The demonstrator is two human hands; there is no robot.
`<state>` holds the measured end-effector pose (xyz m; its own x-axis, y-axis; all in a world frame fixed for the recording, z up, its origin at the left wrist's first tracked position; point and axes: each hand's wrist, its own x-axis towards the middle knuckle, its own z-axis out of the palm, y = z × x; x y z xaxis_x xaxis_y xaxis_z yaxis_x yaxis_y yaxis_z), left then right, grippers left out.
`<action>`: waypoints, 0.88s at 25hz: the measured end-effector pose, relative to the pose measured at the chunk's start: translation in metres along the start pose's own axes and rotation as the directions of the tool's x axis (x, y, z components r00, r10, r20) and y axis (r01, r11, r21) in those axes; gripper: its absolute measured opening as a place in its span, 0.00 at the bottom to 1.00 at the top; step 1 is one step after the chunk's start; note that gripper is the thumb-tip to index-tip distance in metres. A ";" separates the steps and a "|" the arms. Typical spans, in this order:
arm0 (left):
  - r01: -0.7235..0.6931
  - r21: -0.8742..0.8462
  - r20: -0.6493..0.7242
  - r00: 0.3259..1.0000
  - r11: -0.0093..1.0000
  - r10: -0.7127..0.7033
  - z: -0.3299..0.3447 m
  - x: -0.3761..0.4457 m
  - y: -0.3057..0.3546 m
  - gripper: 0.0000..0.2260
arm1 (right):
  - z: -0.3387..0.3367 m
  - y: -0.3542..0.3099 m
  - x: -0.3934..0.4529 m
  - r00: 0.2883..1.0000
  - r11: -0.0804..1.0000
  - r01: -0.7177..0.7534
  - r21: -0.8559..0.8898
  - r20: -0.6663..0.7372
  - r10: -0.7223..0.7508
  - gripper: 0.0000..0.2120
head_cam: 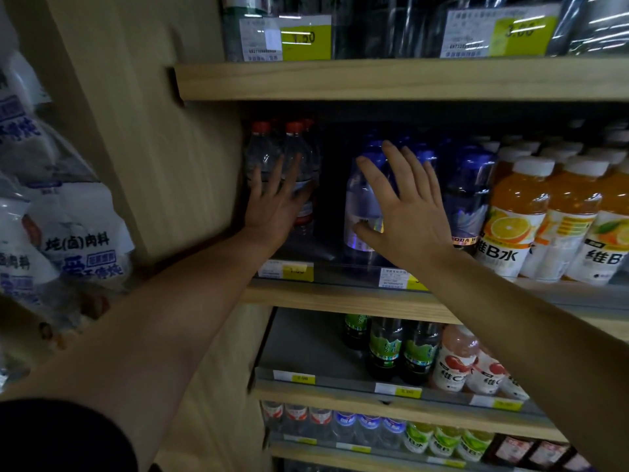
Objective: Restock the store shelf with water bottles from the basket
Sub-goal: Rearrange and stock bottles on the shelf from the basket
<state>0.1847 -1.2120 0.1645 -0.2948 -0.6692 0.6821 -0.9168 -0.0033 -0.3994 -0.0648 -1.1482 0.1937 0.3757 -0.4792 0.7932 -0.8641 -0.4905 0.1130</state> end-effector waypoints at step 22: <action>0.353 -0.194 0.206 0.927 0.915 -0.314 -0.099 -0.078 0.036 0.35 | -0.022 -0.014 -0.052 0.986 0.971 -0.075 0.228 0.162 0.038 0.43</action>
<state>0.1480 -1.0865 0.1573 0.0703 -0.7723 0.6314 -0.9954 -0.0952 -0.0057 -0.0796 -1.1002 0.1638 0.3918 -0.6092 0.6894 -0.7908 -0.6060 -0.0861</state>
